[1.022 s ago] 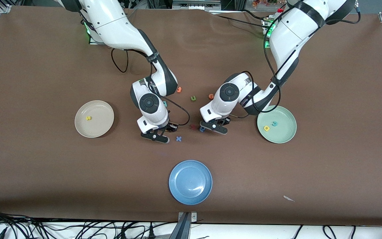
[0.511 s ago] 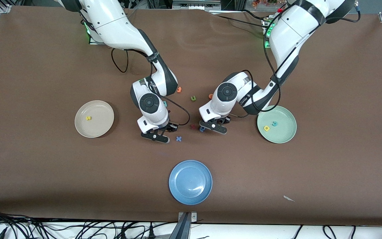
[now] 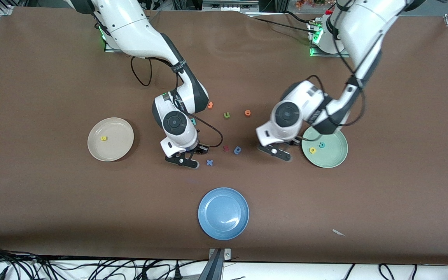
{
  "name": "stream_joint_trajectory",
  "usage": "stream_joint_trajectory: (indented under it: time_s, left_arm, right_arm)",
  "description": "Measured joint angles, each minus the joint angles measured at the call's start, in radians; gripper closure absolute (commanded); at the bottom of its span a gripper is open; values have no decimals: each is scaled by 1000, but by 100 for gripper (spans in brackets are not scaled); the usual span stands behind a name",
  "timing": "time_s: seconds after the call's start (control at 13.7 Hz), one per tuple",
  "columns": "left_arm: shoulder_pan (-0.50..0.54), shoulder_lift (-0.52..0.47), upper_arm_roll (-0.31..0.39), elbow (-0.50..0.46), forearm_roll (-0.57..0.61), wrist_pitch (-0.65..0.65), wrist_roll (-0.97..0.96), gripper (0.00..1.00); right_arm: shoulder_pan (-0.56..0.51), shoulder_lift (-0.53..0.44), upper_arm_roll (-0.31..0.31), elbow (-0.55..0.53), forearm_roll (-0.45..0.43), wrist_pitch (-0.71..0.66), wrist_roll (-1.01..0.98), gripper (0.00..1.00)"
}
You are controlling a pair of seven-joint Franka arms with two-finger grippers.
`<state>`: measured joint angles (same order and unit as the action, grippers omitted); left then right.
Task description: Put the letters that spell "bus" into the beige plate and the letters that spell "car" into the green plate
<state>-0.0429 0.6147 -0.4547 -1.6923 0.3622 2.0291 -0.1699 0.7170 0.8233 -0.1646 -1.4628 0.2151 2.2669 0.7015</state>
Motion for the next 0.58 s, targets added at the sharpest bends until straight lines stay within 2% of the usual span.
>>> stream_joint_trajectory:
  time_s: [0.22, 0.44, 0.58]
  left_arm:
    - [169, -6, -1, -48, 0, 3, 197, 83]
    - [264, -6, -42, -112, -4, 8, 258, 72]
    - [315, -6, -109, -146, -5, 8, 257, 28]
  right_arm:
    - [-31, -3, -4, 14, 0, -46, -73, 78]
    - [-70, -30, -51, 18, 1, -153, -220, 78]
    - [-77, -72, -105, -6, 2, -208, -325, 78]
